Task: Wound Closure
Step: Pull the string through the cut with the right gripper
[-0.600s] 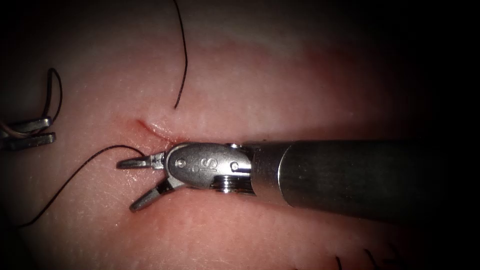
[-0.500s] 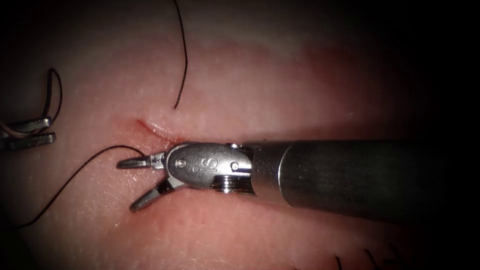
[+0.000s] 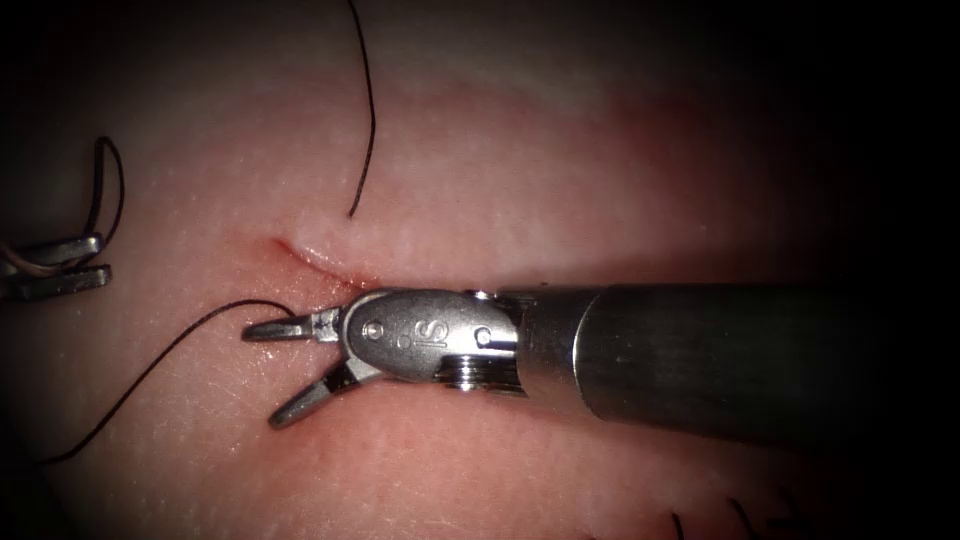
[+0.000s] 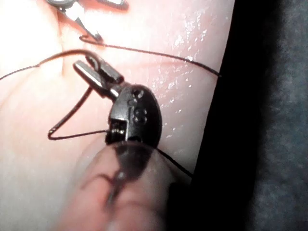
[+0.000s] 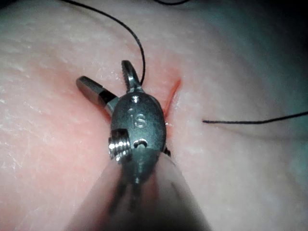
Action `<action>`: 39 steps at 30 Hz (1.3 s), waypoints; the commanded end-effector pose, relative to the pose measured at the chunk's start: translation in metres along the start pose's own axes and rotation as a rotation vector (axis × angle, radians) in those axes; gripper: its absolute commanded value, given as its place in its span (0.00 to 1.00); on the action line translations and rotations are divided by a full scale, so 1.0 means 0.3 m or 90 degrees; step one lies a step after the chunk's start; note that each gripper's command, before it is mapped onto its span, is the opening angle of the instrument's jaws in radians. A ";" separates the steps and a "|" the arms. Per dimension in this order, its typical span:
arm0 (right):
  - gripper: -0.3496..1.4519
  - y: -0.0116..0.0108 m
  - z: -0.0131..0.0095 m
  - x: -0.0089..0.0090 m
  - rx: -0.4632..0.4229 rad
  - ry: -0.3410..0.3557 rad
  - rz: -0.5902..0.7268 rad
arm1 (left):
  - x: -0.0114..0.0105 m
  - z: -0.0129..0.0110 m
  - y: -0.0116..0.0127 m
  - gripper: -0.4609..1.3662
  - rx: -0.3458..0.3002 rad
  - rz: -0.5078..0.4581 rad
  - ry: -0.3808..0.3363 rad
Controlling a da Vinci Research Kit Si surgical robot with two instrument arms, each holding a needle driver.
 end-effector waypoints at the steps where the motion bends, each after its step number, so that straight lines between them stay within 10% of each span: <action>1: 0.90 0.0001 -0.0007 0.0002 0.007 0.001 0.001 | -0.0001 0.0000 0.0000 0.06 -0.004 0.000 0.000; 25: 0.77 0.0140 -0.0163 0.0049 -0.052 0.004 0.042 | -0.0006 0.0003 0.0007 0.06 -0.002 -0.002 0.000; 39: 0.78 0.0201 -0.0084 0.0042 -0.077 0.004 0.087 | -0.0006 0.0004 0.0010 0.06 -0.002 -0.006 0.000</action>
